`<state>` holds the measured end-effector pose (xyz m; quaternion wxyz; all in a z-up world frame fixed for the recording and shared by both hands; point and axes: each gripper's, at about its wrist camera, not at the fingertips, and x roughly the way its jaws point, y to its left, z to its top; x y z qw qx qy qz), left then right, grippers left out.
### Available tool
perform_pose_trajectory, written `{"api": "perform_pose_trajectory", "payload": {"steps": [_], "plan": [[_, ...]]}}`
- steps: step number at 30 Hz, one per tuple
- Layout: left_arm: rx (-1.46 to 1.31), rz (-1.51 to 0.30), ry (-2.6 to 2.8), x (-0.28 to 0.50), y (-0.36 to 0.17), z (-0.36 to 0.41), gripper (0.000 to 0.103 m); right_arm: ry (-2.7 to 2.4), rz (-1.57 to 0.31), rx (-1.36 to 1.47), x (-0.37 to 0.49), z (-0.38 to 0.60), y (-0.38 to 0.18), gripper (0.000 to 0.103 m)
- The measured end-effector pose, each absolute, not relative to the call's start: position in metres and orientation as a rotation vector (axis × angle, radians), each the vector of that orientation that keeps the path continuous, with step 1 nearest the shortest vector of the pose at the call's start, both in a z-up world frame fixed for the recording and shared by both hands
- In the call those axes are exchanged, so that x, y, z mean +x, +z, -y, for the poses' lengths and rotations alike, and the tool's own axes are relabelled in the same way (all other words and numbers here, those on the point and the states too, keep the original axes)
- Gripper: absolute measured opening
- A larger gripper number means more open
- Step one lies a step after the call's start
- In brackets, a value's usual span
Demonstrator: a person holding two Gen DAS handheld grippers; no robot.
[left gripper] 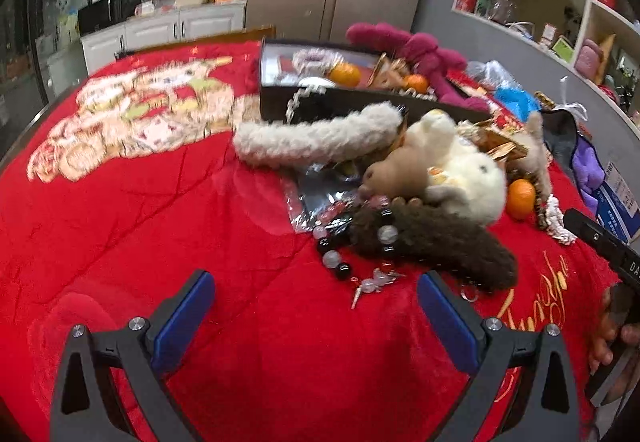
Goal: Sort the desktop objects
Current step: 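Move both tools toward the cluttered toys on the red quilt, then grasp the white crocheted scrunchie with the right tool while the left tool grasps a bead string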
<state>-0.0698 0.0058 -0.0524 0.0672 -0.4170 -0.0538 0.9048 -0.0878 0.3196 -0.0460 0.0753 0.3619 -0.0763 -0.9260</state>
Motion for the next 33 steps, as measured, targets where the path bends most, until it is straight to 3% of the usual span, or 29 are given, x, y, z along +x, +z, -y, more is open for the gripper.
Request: {"api": "perform_pose_trajectory", "payload": {"steps": [6,16,19,22,23,24,26,30,33], "plan": [[-1.3,0.163,2.707,-0.078,-0.055,-0.006,0.103,-2.713,0.422,1.193,-0.101,-0.342,-0.062,0.099],[-1.324,0.022,2.683,-0.086,-0.057,-0.028,0.103,-2.743,0.221,1.318,-0.112,-0.318,-0.069,0.099],[-1.319,0.052,2.674,-0.087,-0.057,-0.027,0.097,-2.766,0.196,1.345,-0.112,-0.316,-0.071,0.091],[-1.304,0.048,2.675,-0.084,-0.056,-0.029,0.086,-2.807,0.218,1.35,-0.111,-0.322,-0.07,0.074],[-1.303,0.014,2.686,-0.082,-0.056,-0.032,0.074,-2.815,0.237,1.347,-0.11,-0.325,-0.07,0.069],[-1.302,-0.021,2.708,-0.081,-0.056,-0.034,0.054,-2.82,0.25,1.344,-0.109,-0.327,-0.069,0.065],[-1.284,0.001,2.692,-0.08,-0.053,-0.035,0.034,-2.841,0.269,1.346,-0.109,-0.331,-0.069,0.053],[-1.268,0.054,2.686,-0.076,-0.053,-0.029,0.016,-2.842,0.364,1.337,-0.106,-0.342,-0.069,0.014],[-1.251,0.135,2.664,-0.073,-0.053,-0.02,0.011,-2.82,0.449,1.312,-0.105,-0.35,-0.069,0.012]]}}
